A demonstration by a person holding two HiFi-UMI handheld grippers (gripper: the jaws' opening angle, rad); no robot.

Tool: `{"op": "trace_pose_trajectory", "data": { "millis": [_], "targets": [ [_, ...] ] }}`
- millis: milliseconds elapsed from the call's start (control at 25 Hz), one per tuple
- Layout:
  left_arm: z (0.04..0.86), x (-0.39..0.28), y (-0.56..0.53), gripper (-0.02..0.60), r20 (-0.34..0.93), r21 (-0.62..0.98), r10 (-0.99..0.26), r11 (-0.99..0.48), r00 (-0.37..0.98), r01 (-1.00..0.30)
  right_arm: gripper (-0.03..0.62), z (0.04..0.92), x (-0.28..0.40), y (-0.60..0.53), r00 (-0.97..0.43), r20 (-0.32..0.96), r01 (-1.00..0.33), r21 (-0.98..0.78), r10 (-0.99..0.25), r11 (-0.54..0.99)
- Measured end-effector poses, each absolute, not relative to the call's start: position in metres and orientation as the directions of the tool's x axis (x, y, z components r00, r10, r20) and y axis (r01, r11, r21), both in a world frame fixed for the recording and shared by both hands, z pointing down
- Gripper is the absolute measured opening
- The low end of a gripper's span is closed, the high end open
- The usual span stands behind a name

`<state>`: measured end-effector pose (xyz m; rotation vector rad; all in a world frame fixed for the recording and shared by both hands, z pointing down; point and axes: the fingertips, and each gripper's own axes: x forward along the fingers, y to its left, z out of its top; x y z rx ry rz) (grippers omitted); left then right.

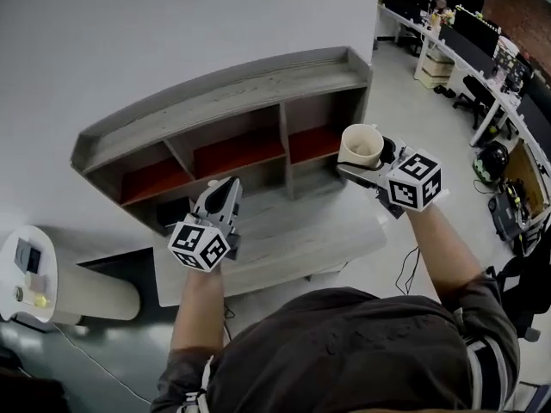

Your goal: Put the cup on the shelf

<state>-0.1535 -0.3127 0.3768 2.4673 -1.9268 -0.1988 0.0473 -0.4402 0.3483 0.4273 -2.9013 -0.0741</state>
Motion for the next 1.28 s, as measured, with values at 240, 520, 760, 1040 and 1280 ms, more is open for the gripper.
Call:
{"op": "trace_pose_trajectory", "data": {
  "millis": [240,520,760,1040,1280],
  "targets": [
    [0.377,-0.259,-0.244,0.002,-0.099,0.080,-0.993,-0.074,0.066,-0.994,0.430,0.317,-0.093,-0.408,-0.980,0.164,-0.101,0.099,-0.116,0.990],
    [0.365,-0.369,-0.161,0.001,-0.099,0.046,-0.987,0.121,-0.125,-0.992,0.430,0.266,-0.256,-0.354,-0.990,0.123,0.088,0.159,0.068,0.983],
    [0.352,-0.441,-0.099,0.000,-0.089,0.008,-0.967,0.240,-0.239,-0.971,0.430,0.243,-0.376,-0.301,-0.975,0.115,0.208,0.156,0.191,0.966],
    [0.351,-0.481,-0.037,0.000,-0.082,-0.010,-0.936,0.344,-0.342,-0.939,0.430,0.232,-0.499,-0.249,-0.954,0.133,0.293,0.203,0.270,0.934],
    [0.356,-0.497,0.001,0.000,-0.080,-0.002,-0.910,0.407,-0.406,-0.913,0.430,0.231,-0.571,-0.222,-0.944,0.156,0.319,0.194,0.292,0.928]
  ]
}}
